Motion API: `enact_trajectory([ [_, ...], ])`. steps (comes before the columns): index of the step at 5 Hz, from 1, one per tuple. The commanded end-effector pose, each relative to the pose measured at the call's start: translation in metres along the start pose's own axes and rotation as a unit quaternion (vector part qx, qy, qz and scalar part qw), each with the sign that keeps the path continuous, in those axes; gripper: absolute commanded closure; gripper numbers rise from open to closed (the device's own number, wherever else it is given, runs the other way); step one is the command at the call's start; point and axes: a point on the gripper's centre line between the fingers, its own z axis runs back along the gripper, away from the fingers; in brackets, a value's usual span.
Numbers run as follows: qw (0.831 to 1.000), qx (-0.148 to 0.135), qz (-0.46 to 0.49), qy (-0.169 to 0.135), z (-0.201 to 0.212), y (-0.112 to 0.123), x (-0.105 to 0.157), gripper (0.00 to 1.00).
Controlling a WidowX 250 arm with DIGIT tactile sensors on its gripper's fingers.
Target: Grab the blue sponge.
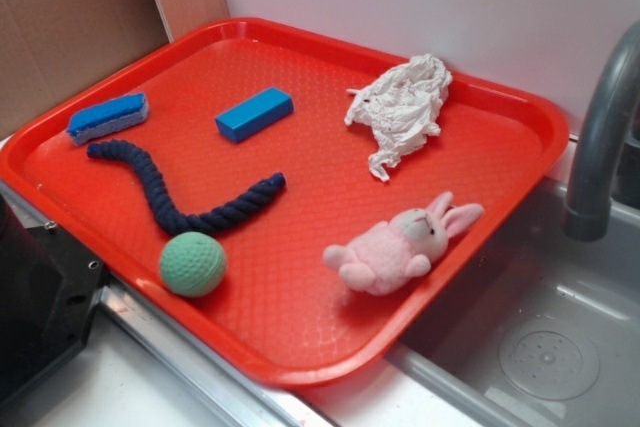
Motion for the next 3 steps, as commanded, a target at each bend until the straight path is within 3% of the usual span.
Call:
enact_trajectory([
  [1, 1.000, 0.000, 0.000, 0.000, 0.000, 0.000, 0.000, 0.00],
  [2, 0.999, 0.031, -0.033, -0.021, -0.027, 0.013, 0.022, 0.00],
  [3, 0.997, 0.035, -0.063, -0.025, -0.049, 0.028, 0.044, 0.00],
])
